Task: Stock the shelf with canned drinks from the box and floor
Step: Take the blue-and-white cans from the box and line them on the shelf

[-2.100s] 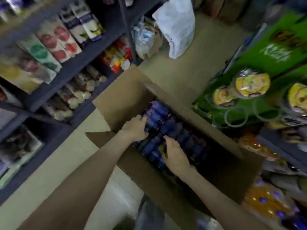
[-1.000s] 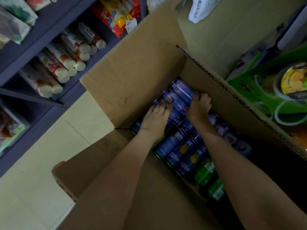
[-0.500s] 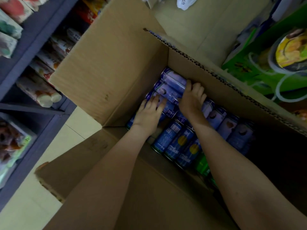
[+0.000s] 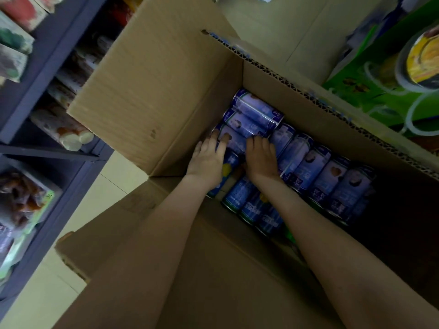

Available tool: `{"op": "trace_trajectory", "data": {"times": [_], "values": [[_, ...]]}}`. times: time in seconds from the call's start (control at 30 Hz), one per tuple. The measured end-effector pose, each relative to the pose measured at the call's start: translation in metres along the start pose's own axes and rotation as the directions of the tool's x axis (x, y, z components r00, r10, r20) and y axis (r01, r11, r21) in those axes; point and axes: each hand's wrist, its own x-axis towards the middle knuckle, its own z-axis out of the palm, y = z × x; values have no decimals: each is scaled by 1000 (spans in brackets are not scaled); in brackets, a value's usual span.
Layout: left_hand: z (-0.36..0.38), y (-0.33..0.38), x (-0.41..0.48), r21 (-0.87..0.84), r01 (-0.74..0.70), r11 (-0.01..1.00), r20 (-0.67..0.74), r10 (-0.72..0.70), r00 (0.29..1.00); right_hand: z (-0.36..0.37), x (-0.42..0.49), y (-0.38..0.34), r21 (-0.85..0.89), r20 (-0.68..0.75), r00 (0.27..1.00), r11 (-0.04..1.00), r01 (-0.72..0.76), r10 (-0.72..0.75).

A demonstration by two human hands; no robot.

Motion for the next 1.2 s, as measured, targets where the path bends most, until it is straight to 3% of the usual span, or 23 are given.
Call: {"op": "trace_trajectory", "data": {"times": [0.17,0.33,0.43,0.57,0.67,0.73,0.87,0.93,1.1,1.2], "values": [[3,0,-1,-28,-4,1000,-24,4,1000,-4,5,-4,-56,-35,999,998,2,-4],[2,3,1,-34,-85,996,-49,83,995,-26,-6,3,171,117,990,983,63,-83],[-1,9,2,-51,-145,988,-53,142,988,-63,-14,5,396,185,982,918,-36,-41],[-11,19,2,-231,-190,954,-133,162,978,-107,-26,26,589,197,979,792,-162,53],[-29,28,3,-374,-220,901,-212,148,966,-129,-39,38,682,221,975,710,-174,27],[-44,35,-1,-452,-199,869,-172,134,976,-135,-46,43,775,232,973,607,-177,-13],[-72,44,-21,-565,-83,821,26,119,993,-146,-56,46,937,256,966,255,-238,-39],[-85,44,-34,-675,0,737,59,53,997,-149,-58,46,950,257,965,199,-242,-50],[-92,20,-65,-871,121,476,91,-85,992,-139,-58,51,938,289,957,199,-284,3],[-80,-1,-75,-892,197,406,102,-242,965,-120,-50,46,863,324,943,385,-328,76]]}}
